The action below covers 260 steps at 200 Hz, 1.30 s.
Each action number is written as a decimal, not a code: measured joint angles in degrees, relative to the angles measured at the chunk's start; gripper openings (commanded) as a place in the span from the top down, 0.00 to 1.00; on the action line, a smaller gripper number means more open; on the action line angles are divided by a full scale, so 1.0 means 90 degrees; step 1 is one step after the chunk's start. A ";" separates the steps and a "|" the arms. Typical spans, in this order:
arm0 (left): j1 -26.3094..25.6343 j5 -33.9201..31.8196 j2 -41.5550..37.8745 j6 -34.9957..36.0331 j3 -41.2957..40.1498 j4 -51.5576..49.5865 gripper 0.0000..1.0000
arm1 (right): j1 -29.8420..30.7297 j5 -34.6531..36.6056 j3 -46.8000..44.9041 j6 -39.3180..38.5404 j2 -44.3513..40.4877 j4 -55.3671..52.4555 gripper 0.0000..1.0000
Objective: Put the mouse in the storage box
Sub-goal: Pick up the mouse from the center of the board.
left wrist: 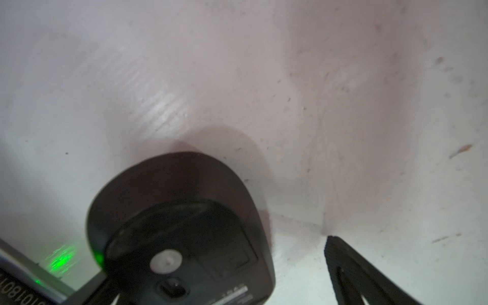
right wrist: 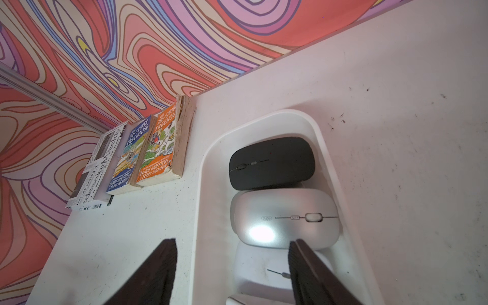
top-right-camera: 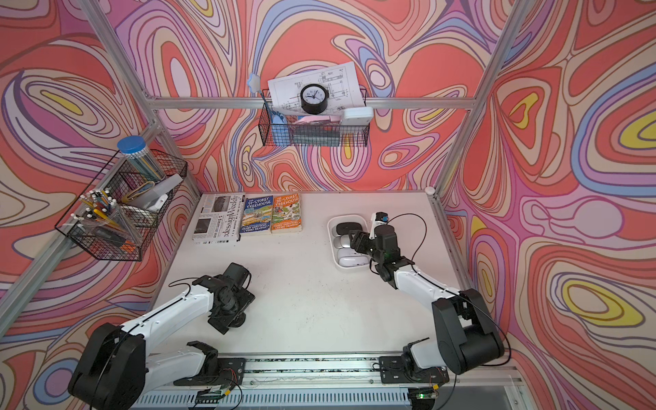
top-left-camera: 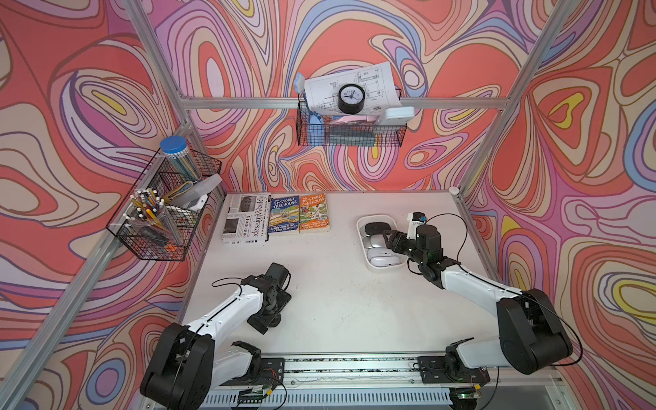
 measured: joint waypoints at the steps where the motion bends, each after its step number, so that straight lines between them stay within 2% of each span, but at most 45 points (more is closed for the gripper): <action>1: 0.0002 0.0000 0.0002 0.0005 0.0000 0.0000 0.01 | 0.0000 0.0000 0.0000 0.0000 0.0000 0.0002 0.31; 54: 0.0153 -0.0121 0.0032 0.0233 0.0000 0.0097 0.15 | 0.0000 -0.0029 -0.0002 0.0000 0.0000 0.0002 0.31; 97: 0.0287 -0.0189 0.0083 0.0508 -0.0002 0.0192 0.37 | 0.0000 -0.0068 -0.0002 0.0002 0.0000 0.0002 0.31; 150: 0.0287 -0.0231 0.0374 0.0843 0.0151 0.0262 0.56 | 0.0000 -0.0075 -0.0002 0.0002 0.0000 0.0000 0.31; 203: 0.0328 0.0012 0.0352 0.1265 0.0172 0.0403 0.62 | 0.0000 -0.0138 -0.0002 0.0010 0.0044 -0.0002 0.31; 260: 0.0325 0.1052 -0.0185 0.1554 0.0376 0.0794 0.62 | 0.0000 -0.0325 -0.0002 0.0051 0.0041 -0.0002 0.31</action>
